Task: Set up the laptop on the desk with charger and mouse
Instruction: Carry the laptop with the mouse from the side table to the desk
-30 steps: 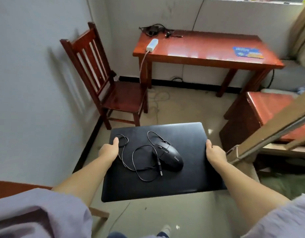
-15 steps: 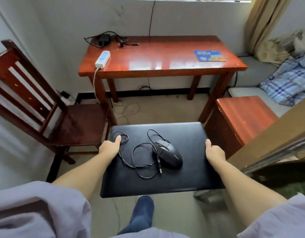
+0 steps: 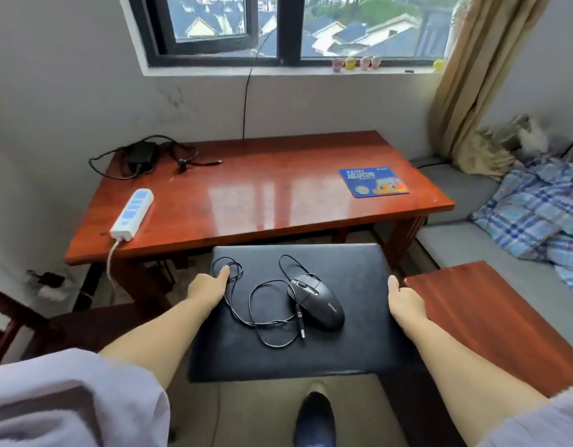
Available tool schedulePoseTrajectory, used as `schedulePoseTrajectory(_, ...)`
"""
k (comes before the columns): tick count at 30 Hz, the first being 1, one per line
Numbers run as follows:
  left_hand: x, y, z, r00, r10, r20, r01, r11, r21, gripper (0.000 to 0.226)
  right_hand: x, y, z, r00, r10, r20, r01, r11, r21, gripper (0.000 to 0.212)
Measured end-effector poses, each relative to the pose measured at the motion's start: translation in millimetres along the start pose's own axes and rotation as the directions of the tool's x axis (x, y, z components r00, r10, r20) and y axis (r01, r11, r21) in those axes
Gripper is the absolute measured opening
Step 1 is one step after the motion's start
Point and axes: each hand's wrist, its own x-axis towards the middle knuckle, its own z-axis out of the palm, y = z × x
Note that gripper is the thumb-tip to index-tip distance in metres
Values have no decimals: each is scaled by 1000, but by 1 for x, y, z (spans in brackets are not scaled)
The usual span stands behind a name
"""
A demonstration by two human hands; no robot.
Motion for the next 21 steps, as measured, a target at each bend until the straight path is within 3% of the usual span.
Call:
schedulePoseTrajectory(13,192,139,32,973,-212,-94,198,971,-136,68,256,-194,18,979,-168,115,181,977,-111,69)
schedulePoseTrajectory(21,333,206,33,983,-169,-72,166,985,-51,70,365,-280,63,984,-124,131,143,978,-149,70)
